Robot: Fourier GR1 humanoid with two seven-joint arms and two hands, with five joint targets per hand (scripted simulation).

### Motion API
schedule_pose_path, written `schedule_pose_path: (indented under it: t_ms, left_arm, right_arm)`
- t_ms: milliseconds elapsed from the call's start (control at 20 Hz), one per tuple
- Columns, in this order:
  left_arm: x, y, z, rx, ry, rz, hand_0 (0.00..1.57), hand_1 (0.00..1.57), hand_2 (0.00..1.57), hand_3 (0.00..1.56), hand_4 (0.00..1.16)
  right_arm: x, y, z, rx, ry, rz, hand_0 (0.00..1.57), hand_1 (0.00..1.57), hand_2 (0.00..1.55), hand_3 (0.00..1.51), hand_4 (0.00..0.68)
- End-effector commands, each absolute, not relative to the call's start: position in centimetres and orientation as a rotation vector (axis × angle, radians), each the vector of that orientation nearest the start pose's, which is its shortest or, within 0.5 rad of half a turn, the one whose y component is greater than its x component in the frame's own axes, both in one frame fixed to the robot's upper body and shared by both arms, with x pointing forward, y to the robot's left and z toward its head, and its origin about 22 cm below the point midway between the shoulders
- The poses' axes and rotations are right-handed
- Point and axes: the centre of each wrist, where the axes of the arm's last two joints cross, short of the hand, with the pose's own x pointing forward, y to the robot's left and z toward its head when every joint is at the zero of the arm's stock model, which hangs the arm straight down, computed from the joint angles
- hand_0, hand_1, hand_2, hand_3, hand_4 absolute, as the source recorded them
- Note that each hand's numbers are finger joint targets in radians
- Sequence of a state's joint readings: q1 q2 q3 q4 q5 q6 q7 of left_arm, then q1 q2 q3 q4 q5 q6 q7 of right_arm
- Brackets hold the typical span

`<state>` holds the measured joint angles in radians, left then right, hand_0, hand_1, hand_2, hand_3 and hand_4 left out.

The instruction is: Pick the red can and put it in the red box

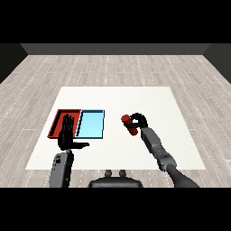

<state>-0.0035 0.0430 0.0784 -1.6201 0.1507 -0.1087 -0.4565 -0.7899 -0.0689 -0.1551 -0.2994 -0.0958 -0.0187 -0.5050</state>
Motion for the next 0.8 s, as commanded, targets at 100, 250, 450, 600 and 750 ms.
schedule_pose_path:
  t_ms: [100, 250, 450, 600, 750]
  left_arm:
    - [25.7, 24.4, 1.4, -0.105, -2.089, 0.064, 0.00, 0.00, 0.00, 0.00, 0.00]
    - [22.8, 25.6, 1.1, -0.111, -2.088, 0.091, 0.00, 0.00, 0.00, 0.00, 0.00]
    - [23.8, 25.7, 1.8, -0.097, -2.066, 0.068, 0.00, 0.00, 0.00, 0.00, 0.00]
    - [24.5, 25.8, 1.7, -0.125, -2.067, 0.077, 0.00, 0.00, 0.00, 0.00, 0.00]
    - [21.9, 24.9, 1.2, -0.120, -2.074, 0.074, 0.00, 0.00, 0.00, 0.00, 0.00]
  right_arm:
    - [38.3, -17.6, -5.1, 0.029, -1.537, 0.080, 1.55, 1.55, 1.47, 1.41, 0.552]
    - [38.4, -19.7, -5.3, 0.031, -1.536, 0.059, 1.55, 1.55, 1.47, 1.41, 0.558]
    - [38.9, -18.7, -3.9, 0.033, -1.659, 0.028, 1.54, 1.54, 1.47, 1.39, 0.581]
    - [38.1, -18.7, -3.9, 0.061, -1.675, 0.034, 1.54, 1.54, 1.47, 1.38, 0.586]
    - [38.6, -19.5, -1.9, 0.063, -1.734, 0.025, 1.54, 1.54, 1.46, 1.38, 0.582]
